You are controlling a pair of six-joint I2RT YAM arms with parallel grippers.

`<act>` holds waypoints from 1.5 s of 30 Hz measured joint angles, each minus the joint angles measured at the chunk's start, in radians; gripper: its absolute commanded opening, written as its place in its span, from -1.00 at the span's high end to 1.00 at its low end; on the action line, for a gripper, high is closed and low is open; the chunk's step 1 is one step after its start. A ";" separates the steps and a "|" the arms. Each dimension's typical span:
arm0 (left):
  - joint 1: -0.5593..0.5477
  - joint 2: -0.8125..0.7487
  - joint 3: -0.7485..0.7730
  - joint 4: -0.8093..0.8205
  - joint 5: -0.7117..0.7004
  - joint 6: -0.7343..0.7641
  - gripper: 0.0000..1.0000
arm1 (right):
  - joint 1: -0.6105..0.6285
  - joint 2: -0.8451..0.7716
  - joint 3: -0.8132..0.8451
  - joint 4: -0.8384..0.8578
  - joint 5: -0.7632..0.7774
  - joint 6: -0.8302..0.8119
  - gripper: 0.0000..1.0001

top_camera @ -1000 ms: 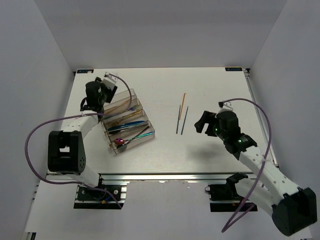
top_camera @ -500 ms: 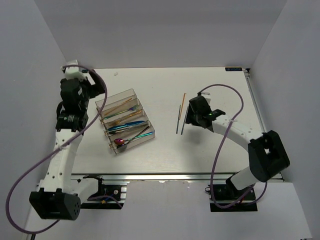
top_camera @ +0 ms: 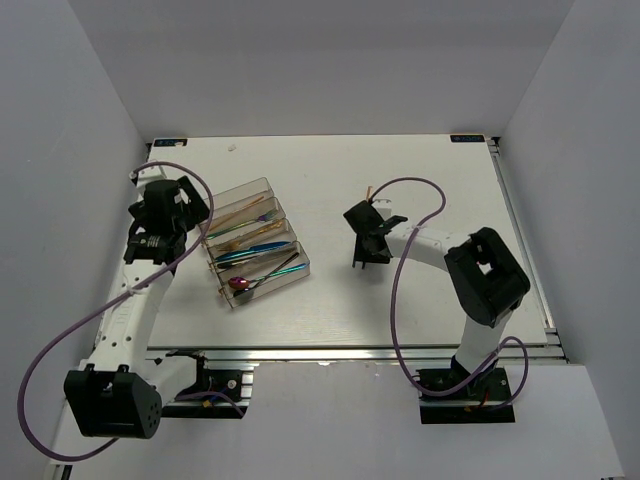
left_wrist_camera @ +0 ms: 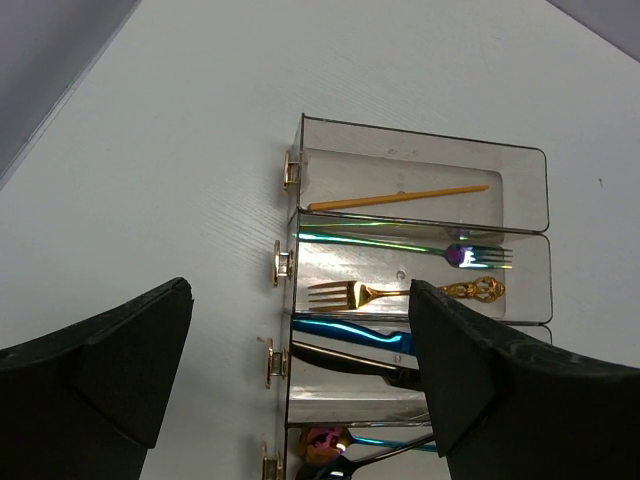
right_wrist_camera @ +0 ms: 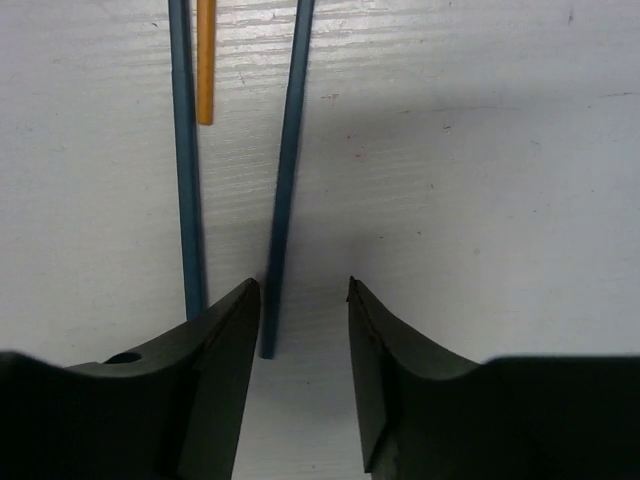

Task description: Sort the eating utensils into containers

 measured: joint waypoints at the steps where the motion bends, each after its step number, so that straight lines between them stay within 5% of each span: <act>1: 0.000 -0.004 0.000 -0.003 -0.011 -0.012 -0.96 | 0.000 0.004 0.000 0.000 0.000 0.004 0.22; 14: 0.000 -0.127 -0.065 0.061 0.068 -0.074 -0.96 | -0.059 -0.035 -0.083 0.130 -0.082 0.047 0.98; 23: -0.002 -0.129 -0.122 0.232 0.474 -0.104 -0.96 | -0.066 -0.225 -0.152 0.081 -0.103 -0.014 1.00; 28: -0.109 -0.076 -0.213 0.453 0.660 -0.244 -0.96 | -0.040 -0.505 -0.261 0.273 -0.293 -0.063 1.00; 35: -0.364 0.035 -0.216 0.725 0.757 -0.360 -0.96 | -0.001 -0.670 -0.417 0.623 -0.617 -0.025 1.00; 41: -0.423 0.095 -0.214 0.806 0.761 -0.382 -0.90 | 0.061 -0.677 -0.418 0.727 -0.697 -0.004 1.00; 45: -0.436 0.116 -0.214 0.833 0.758 -0.388 -0.52 | 0.095 -0.658 -0.408 0.748 -0.714 0.000 1.00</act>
